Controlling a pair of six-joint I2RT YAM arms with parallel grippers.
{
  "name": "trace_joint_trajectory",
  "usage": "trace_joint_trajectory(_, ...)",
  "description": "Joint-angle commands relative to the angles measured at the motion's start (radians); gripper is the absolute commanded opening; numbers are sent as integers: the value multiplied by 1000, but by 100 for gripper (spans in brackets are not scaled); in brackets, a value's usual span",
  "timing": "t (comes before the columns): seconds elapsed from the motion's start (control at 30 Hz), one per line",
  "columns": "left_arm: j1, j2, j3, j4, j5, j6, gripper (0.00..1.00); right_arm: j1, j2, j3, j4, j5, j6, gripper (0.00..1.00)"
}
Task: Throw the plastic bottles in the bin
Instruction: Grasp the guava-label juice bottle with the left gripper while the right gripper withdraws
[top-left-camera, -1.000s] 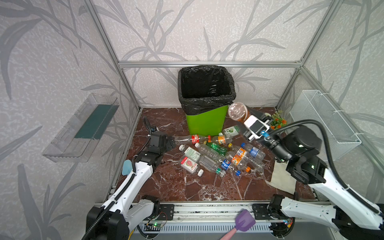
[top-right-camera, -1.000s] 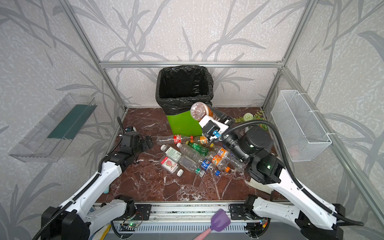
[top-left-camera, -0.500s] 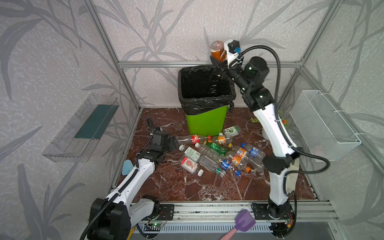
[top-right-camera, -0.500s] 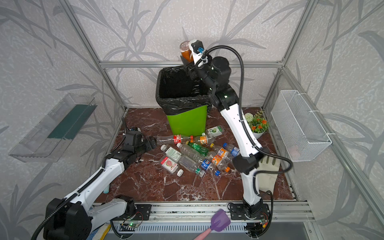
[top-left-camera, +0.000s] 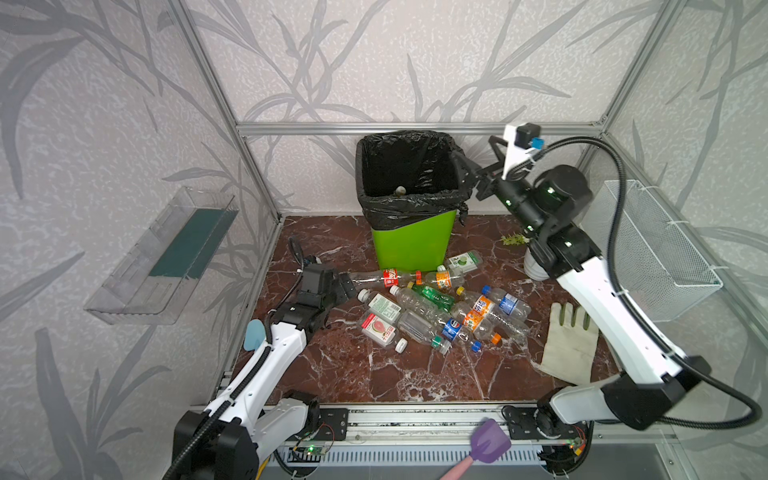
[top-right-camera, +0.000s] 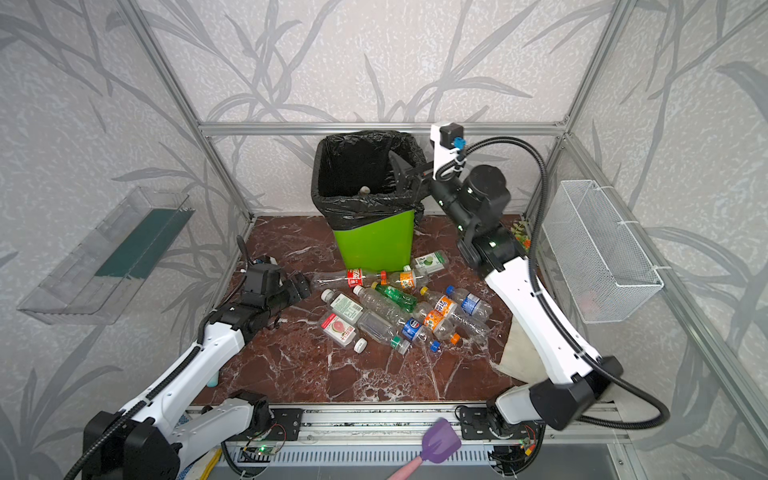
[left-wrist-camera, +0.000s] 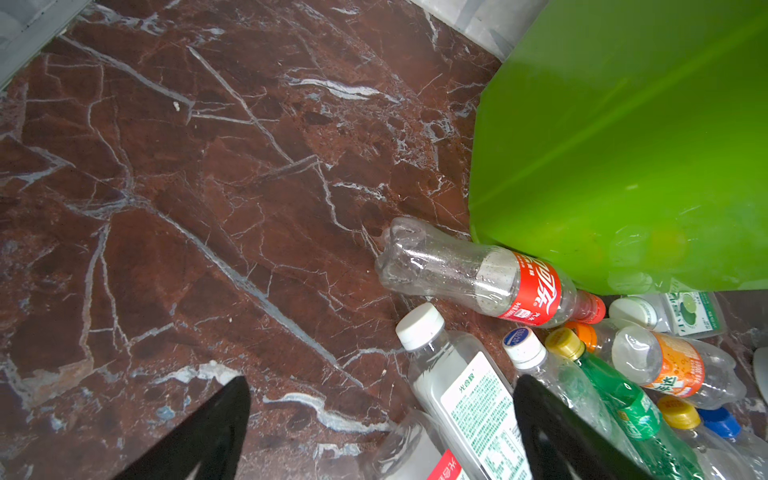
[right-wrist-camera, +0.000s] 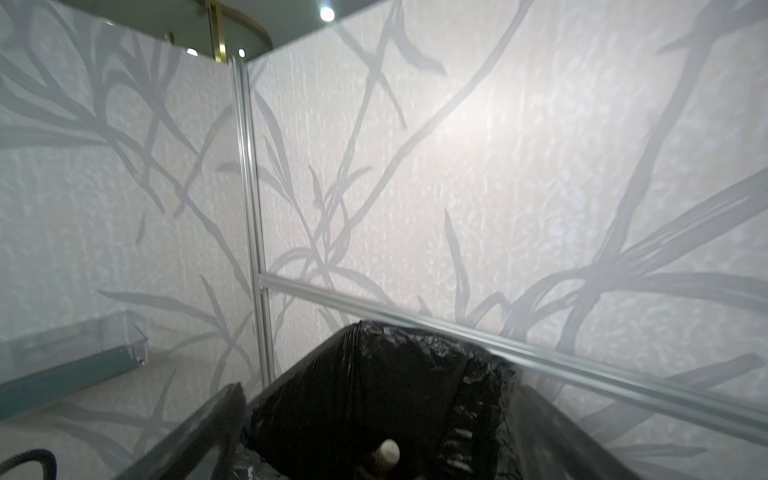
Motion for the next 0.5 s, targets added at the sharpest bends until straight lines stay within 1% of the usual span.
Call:
trace_joint_trajectory(0.0, -43, -58, -23, -56, -18, -108, 98, -18, -78, -175, 127, 71, -15, 99)
trace_joint_trajectory(0.13, -156, -55, -30, -74, -74, -172, 97, -53, -212, -388, 56, 150, -31, 99)
trace_joint_trajectory(0.2, -221, -22, -18, -90, -95, -195, 97, -94, -283, -511, 25, 161, 2, 99)
trace_joint_trajectory(0.27, -263, 21, -4, -116, -89, -232, 97, -141, -343, -618, -15, 165, 55, 99)
trace_joint_trajectory(0.37, -297, 82, 21, -194, -60, -306, 97, -188, -431, -764, -60, 218, 102, 99)
trace_joint_trajectory(0.47, -324, 120, 22, -226, -56, -361, 97, -211, -519, -885, -91, 275, 120, 99)
